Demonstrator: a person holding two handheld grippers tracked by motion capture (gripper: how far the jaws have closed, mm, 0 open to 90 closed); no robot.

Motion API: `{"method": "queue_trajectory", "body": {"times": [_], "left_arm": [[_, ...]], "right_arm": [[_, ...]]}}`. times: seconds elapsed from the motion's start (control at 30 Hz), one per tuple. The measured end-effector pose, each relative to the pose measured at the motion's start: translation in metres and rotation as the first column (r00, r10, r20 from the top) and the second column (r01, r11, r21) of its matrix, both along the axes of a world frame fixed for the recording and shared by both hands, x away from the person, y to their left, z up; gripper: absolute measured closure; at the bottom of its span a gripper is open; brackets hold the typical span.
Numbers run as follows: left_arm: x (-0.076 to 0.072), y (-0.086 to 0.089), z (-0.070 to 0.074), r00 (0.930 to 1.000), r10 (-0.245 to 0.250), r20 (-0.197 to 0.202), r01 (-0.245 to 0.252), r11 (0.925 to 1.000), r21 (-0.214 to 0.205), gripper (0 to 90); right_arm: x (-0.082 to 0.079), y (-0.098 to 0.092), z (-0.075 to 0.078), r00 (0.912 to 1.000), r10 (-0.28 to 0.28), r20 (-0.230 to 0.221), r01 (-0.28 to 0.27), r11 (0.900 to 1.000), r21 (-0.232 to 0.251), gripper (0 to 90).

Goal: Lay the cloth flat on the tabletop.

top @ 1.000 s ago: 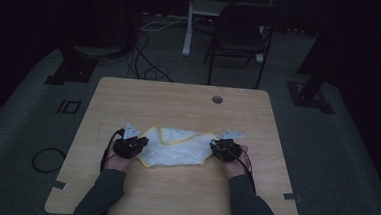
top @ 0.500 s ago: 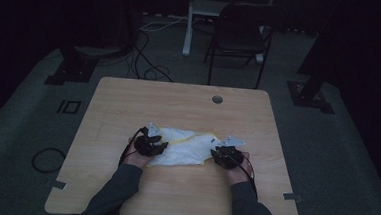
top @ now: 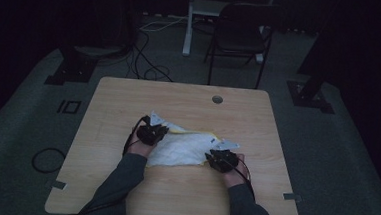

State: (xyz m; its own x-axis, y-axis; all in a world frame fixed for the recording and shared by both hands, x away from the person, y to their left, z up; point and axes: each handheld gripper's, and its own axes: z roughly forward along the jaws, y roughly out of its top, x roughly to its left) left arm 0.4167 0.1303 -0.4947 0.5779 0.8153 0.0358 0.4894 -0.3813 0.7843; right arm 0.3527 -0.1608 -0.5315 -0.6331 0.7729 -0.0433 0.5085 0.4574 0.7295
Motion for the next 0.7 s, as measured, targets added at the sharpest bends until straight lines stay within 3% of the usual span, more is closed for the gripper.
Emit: {"method": "queue_trajectory", "body": {"times": [0.17,0.33,0.57,0.7], "left_arm": [[0.010,0.011,0.012,0.9970,0.070,0.033,-0.068,0.9966,-0.046,74.0],[0.009,0.018,0.015,0.9952,0.085,0.048,-0.084,0.9958,-0.036,71.7],[-0.008,0.020,0.007,0.9982,0.041,0.044,-0.040,0.9992,-0.005,70.2],[-0.027,0.022,0.001,0.9992,0.007,0.040,-0.008,0.9999,0.011,69.8]], "right_arm": [[-0.007,0.003,0.004,0.9995,0.028,0.016,-0.028,0.9996,0.006,70.9],[-0.014,0.009,0.006,0.9967,0.077,0.023,-0.078,0.9969,0.011,69.1],[-0.021,0.016,0.005,0.9891,0.144,0.032,-0.144,0.9896,-0.005,65.1],[-0.023,0.021,0.003,0.9817,0.187,0.035,-0.187,0.9821,-0.024,59.5]]}}
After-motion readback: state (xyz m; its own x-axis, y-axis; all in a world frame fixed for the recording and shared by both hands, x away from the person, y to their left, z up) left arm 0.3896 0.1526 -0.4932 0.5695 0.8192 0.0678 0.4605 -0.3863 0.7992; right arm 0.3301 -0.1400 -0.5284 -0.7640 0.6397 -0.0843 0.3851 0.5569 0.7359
